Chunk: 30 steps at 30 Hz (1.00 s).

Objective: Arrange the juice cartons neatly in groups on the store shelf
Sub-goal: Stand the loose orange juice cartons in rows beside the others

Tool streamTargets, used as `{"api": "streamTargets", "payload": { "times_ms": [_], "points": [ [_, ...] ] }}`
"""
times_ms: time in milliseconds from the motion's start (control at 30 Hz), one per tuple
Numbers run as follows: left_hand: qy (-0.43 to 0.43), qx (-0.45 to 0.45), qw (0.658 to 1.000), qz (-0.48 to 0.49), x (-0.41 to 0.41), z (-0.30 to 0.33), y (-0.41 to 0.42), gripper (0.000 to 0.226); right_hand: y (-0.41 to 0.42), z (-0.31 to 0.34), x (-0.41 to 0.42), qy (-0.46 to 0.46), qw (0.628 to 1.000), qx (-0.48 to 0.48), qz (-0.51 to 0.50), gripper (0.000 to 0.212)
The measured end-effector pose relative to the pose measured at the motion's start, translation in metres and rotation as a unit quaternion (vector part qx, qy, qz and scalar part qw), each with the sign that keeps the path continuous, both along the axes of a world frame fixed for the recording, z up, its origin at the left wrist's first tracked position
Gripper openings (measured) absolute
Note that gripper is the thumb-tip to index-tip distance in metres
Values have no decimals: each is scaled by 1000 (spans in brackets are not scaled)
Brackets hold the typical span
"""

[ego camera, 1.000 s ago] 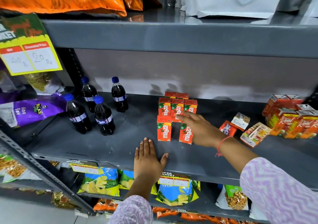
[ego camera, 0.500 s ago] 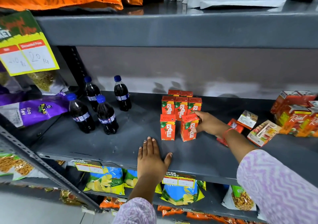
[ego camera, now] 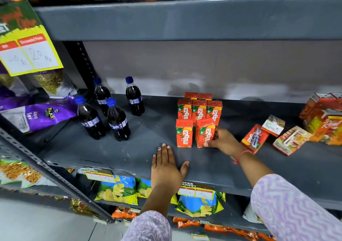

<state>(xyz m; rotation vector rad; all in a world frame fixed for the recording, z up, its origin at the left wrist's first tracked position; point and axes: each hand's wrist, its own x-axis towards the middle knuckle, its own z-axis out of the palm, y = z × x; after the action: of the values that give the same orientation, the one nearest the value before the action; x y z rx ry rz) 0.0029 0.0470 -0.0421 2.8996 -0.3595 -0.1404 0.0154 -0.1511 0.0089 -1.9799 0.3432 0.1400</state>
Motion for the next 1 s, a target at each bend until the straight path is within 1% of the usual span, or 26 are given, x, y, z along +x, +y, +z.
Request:
{"api": "streamTargets", "payload": {
  "times_ms": [233, 333, 433, 533, 600, 667, 700, 767, 800, 833, 867, 933, 967, 1000],
  "points": [
    [4, 1, 1000, -3, 0, 0, 0, 133, 14, -2, -6, -19, 998, -14, -55, 51],
    [1, 5, 1000, -6, -1, 0, 0, 130, 22, 1, -9, -23, 996, -45, -69, 48],
    [0, 6, 1000, -10, -1, 1, 1, 117, 31, 2, -14, -34, 994, -69, -84, 45],
    [4, 7, 1000, -10, -1, 1, 1, 102, 38, 4, -17, -38, 992, -79, -89, 49],
    [5, 9, 1000, -13, -1, 1, 0, 90, 36, 6, -20, -26, 994, -68, -83, 52],
    [3, 9, 1000, -17, -2, 2, 0, 86, 29, 9, -26, -27, 992, -68, -103, 52],
    [3, 8, 1000, -16, -1, 2, 1, 84, 25, 9, -28, -44, 985, -112, -125, 48],
    [5, 7, 1000, -16, -1, 3, 1, 81, 7, 12, -36, -71, 945, -266, -179, 41],
    [8, 8, 1000, -16, -1, 4, 1, 81, -2, 13, -41, -60, 920, -339, -188, 41],
    [10, 7, 1000, -15, -1, 5, 1, 80, -13, 14, -46, -27, 903, -389, -181, 44],
    [12, 8, 1000, -15, -1, 5, 1, 81, -24, 13, -50, 21, 898, -410, -158, 48],
    [17, 7, 1000, -14, -2, 8, 0, 81, -40, 7, -55, 105, 910, -390, -93, 54],
    [18, 6, 1000, -13, -3, 8, 0, 81, -43, 3, -57, 122, 920, -367, -71, 55],
    [18, 5, 1000, -13, -2, 8, 0, 81, -43, 0, -58, 120, 929, -343, -71, 54]
  ]
}}
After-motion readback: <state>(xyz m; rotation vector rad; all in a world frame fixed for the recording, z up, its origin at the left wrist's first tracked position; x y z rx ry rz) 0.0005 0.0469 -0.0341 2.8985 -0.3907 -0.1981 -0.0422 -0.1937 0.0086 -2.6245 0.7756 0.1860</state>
